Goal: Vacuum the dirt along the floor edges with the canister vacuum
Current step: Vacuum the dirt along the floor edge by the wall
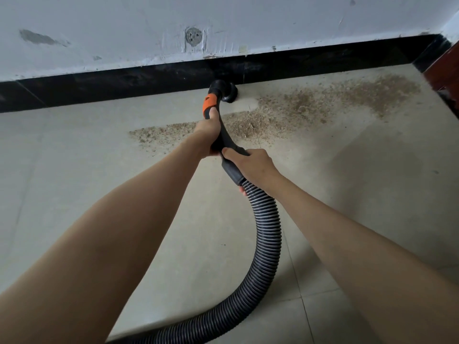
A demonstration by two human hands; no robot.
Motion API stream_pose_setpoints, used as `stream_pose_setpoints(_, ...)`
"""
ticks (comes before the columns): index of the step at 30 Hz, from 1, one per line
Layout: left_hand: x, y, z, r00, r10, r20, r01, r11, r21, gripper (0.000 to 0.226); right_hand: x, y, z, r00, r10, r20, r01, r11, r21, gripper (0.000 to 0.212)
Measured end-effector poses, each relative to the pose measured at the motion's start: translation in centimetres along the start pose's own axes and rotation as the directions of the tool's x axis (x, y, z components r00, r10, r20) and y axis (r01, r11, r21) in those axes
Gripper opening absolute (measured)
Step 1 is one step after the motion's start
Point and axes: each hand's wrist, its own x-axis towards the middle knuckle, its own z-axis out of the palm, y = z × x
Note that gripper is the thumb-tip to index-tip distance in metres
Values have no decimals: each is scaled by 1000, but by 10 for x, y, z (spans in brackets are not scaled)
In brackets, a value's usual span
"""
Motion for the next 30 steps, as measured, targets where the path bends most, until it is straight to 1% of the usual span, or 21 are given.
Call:
stream_pose_setpoints(2,-1,1,-21,1000,-13,-29,12,1000,-25,63,2,-10,14,999,-4,44,5,1000,-17,41)
stream_pose_setpoints(5,-5,-3,-62,996,-74,-49,69,994,-86,64,2,-25,43,993,-25,117,35,996,-77,43)
stream_pose_setpoints(8,-10,-9,-106,994,-92,-63,85,990,-116,57,0,-45,76,982,-42,182,69,987,-145,43)
stream_pose_setpoints(11,-19,-16,-146,987,-115,-109,96,982,-165,53,-6,-65,108,968,-36,249,91,972,-216,45)
stream_pose_setpoints(16,-31,-44,-198,969,-172,-177,104,935,-340,65,-26,-83,152,941,-21,337,145,928,-345,45)
stream_pose_setpoints(19,-40,-64,-212,961,-219,-169,130,896,-425,68,-41,-77,166,935,-18,355,177,889,-422,47)
stream_pose_setpoints(22,-48,-74,-213,960,-226,-162,137,891,-432,70,-54,-68,170,937,-3,348,160,892,-424,48)
stream_pose_setpoints(26,-56,-76,-203,968,-205,-142,135,911,-390,67,-64,-61,162,947,12,321,116,918,-379,45)
stream_pose_setpoints(30,-61,-77,-198,969,-208,-132,160,940,-302,53,-73,-57,156,947,38,320,81,933,-351,50)
